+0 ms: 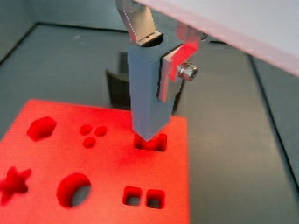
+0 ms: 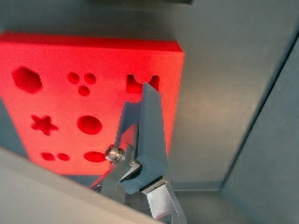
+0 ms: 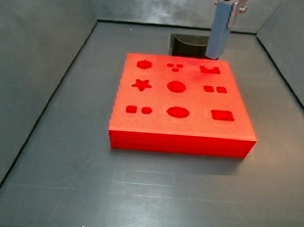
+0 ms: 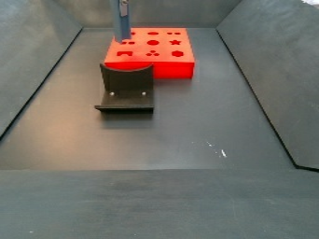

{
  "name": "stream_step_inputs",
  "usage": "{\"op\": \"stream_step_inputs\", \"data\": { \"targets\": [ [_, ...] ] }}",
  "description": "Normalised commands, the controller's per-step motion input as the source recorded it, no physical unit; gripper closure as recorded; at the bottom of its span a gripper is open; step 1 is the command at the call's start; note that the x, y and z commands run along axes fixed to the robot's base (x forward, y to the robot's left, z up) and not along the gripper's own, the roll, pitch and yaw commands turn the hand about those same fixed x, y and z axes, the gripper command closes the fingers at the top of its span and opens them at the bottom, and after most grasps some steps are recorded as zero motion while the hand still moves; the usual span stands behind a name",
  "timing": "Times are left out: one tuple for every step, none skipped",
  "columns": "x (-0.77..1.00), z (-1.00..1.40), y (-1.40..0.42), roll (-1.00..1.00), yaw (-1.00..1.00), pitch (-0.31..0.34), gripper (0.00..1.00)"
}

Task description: Insert the arch object.

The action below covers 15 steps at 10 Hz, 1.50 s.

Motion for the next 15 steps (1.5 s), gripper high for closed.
{"op": "stream_step_inputs", "data": {
  "targets": [
    [0.02,0.0,0.0,-0.09,-0.99,-0.066,1.0],
    [0.03,-0.02,0.0,-0.07,-0.99,-0.05,1.0],
    [0.02,-0.09,0.0,-0.04,-1.0,-0.026,1.0],
    [0.0,-0.2,0.0,0.0,-1.0,0.0,1.0],
    [0.0,-0.23,0.0,0.0,-1.0,0.0,1.0],
    [0.0,-0.21,0.0,0.0,-1.0,0.0,1.0],
    [0.0,-0.19,0.0,0.0,-1.0,0.0,1.0],
    [0.0,-0.17,-0.01,0.0,-1.0,0.0,1.0],
    [0.0,-0.14,-0.01,0.0,-1.0,0.0,1.0],
    [0.0,-0.1,-0.01,-0.02,-1.0,0.0,1.0],
    [0.0,-0.07,-0.01,-0.03,-1.0,0.0,1.0],
    [0.01,-0.06,-0.01,-0.03,-1.0,0.0,1.0],
    [0.05,-0.06,-0.01,-0.04,-0.99,0.0,1.0],
    [0.08,0.0,-0.17,0.05,-0.29,0.0,1.0],
    [0.0,-0.03,-0.11,0.01,0.01,0.0,1.0]
  ]
}}
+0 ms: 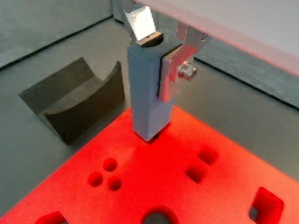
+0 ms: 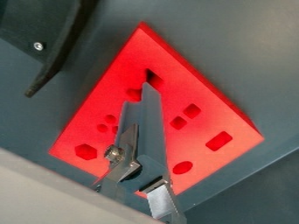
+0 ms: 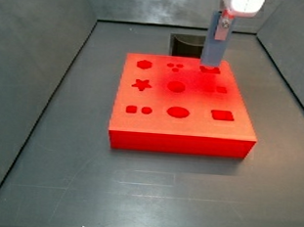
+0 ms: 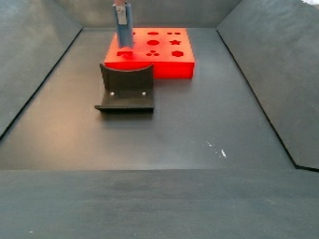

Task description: Insert the arch object.

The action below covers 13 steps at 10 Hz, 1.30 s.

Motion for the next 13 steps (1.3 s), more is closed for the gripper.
{"op": "stream_step_inputs", "data": {
  "targets": [
    [0.19,-0.21,-0.12,0.0,0.0,-0.13,1.0],
    [0.31,-0.12,-0.1,0.08,0.0,-0.091,1.0],
    [0.31,-0.17,-0.03,0.08,0.0,-0.074,1.0],
    [0.25,-0.21,0.0,0.05,0.02,-0.084,1.0],
    [0.0,0.0,0.0,0.08,0.0,-0.004,1.0],
    [-0.1,0.0,0.03,0.09,-0.05,0.0,1.0],
    [-0.17,0.0,0.13,0.05,-0.1,0.0,1.0],
    [-0.25,0.0,0.19,0.03,-0.1,0.0,1.0],
    [-0.17,0.0,0.19,0.0,-0.04,0.0,1.0],
    [0.0,0.0,0.12,0.01,0.0,0.0,1.0],
    [0.0,-0.03,0.0,0.01,0.0,0.0,1.0],
    [0.0,-0.07,-0.03,0.03,0.0,-0.016,1.0],
    [0.04,-0.1,-0.07,0.04,0.06,-0.017,1.0]
  ]
}}
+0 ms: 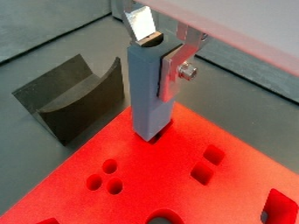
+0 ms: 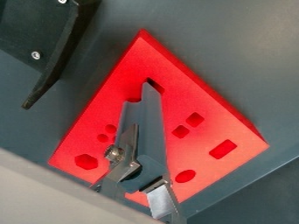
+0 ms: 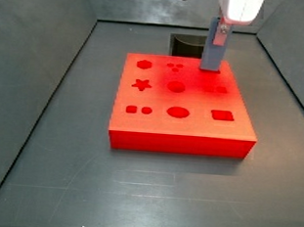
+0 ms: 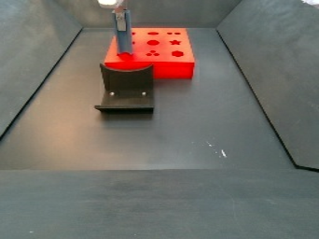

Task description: Insert the arch object.

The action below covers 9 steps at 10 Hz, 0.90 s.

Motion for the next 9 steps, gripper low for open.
{"op": "stream_step_inputs", "data": {
  "targets": [
    [0.07,-0.11,-0.1,0.05,0.14,-0.026,1.0],
    [0.07,-0.13,-0.07,0.05,0.2,-0.034,1.0],
    [0.15,-0.11,-0.05,0.06,0.27,-0.027,1.0],
    [0.11,-0.15,0.0,0.05,0.25,-0.031,1.0],
    [0.02,-0.18,0.03,0.0,0.19,-0.047,1.0],
    [-0.01,-0.15,0.05,0.0,0.03,-0.049,1.0],
    [-0.08,-0.13,0.04,0.0,0.0,-0.05,1.0],
    [0.0,-0.16,0.0,0.0,0.0,-0.051,1.0],
    [0.0,-0.22,-0.01,0.0,0.0,-0.063,1.0]
  ]
}}
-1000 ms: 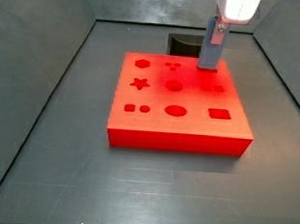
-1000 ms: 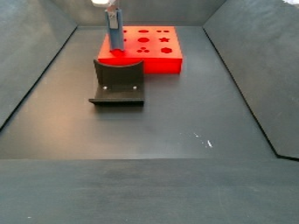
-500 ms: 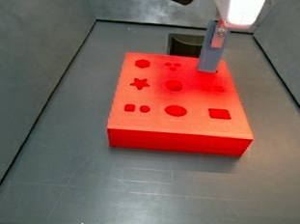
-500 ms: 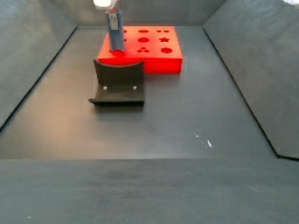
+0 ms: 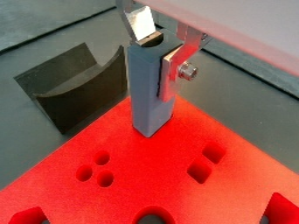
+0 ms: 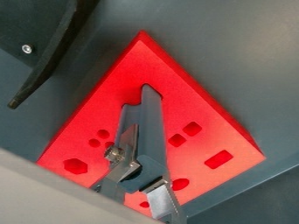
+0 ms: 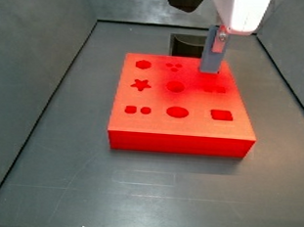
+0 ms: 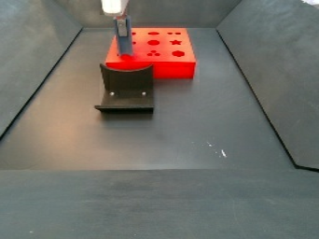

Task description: Insert the arch object.

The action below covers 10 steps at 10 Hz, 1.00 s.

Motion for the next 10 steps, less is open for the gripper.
{"op": "stream_step_inputs", "data": {
  "targets": [
    [0.02,-0.25,-0.02,0.0,0.0,-0.051,1.0],
    [0.04,-0.27,-0.02,0.0,0.0,-0.054,1.0],
    [0.08,-0.36,-0.03,0.0,0.0,-0.083,1.0],
    [0.07,-0.44,0.0,0.0,0.0,-0.09,1.0],
    [0.07,-0.51,0.0,0.0,0.0,-0.064,1.0],
    [0.04,-0.51,0.0,0.0,-0.02,-0.053,1.0],
    [0.0,-0.51,0.0,0.0,-0.07,-0.036,1.0],
    [0.0,-0.32,0.0,0.0,-0.11,0.0,1.0],
    [-0.03,0.0,0.0,0.01,0.0,0.0,1.0],
    [0.0,0.0,0.0,0.0,0.0,0.0,1.0]
  ]
}}
